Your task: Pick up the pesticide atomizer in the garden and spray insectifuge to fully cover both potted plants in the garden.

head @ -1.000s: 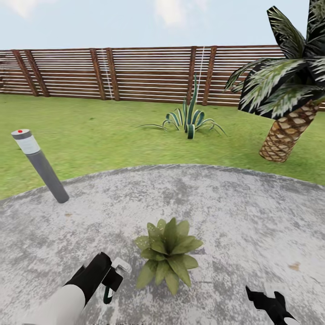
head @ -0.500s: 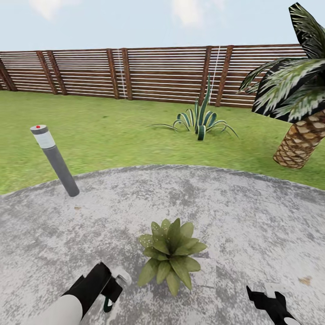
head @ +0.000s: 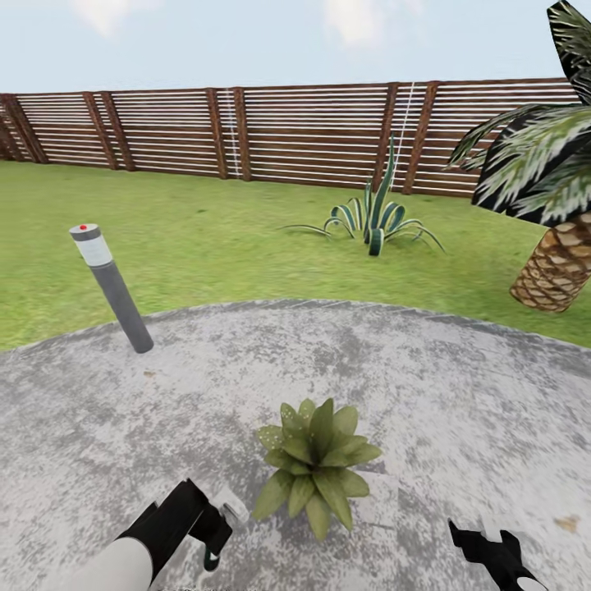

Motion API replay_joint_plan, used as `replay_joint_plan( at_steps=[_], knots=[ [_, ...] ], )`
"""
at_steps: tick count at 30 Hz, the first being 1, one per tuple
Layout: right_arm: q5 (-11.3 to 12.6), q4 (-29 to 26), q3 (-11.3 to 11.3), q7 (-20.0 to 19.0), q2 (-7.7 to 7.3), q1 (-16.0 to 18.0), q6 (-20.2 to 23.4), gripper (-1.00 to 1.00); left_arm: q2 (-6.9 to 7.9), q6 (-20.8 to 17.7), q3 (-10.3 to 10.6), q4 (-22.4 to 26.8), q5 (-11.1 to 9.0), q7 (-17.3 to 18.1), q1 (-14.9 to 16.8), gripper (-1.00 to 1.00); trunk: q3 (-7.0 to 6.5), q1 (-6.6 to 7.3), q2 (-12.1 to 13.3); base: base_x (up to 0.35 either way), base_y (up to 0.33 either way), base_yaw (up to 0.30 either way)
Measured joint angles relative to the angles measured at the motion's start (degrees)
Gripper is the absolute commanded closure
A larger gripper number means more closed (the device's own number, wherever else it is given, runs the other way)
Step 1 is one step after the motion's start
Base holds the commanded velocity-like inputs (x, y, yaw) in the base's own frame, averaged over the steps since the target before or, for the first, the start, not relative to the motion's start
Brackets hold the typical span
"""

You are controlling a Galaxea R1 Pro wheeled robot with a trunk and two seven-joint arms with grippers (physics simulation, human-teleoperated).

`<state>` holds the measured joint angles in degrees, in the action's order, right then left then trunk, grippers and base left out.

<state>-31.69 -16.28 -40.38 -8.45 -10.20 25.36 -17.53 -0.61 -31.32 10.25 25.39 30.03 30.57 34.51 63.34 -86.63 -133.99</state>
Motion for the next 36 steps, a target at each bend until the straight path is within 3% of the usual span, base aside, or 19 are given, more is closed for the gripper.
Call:
replay_joint_plan(
  at_steps=[13, 21, 30, 36],
  knots=[
    [0.00, -0.02, 0.00, 0.00, -0.01, -0.01, 0.00, -1.00, -0.01, -0.63, 0.12, 0.22, 0.05, 0.55, 0.02, 1.00, 0.17, -0.01, 0.00, 0.040, -0.265, 0.113],
    [0.00, 0.00, 0.00, 0.00, 0.00, 0.00, 0.00, -1.00, 0.04, -0.78, 0.18, 0.35, 0.28, 0.46, 0.01, 1.00, 0.17, -0.02, 0.00, -0.125, -0.247, 0.249],
    [0.00, 0.02, 0.00, 0.00, 0.00, 0.00, 0.00, -1.00, -0.03, -0.83, 0.00, 0.45, 0.38, 0.17, 0.01, 1.00, 0.17, -0.01, 0.00, -0.111, -0.038, 0.271],
    [0.00, 0.01, 0.00, 0.00, -0.07, -0.01, -0.01, -1.00, -0.03, -0.83, -0.17, 0.74, 0.31, 0.10, 0.02, 1.00, 0.17, -0.01, 0.00, 0.010, -0.001, 0.050]
  ],
)
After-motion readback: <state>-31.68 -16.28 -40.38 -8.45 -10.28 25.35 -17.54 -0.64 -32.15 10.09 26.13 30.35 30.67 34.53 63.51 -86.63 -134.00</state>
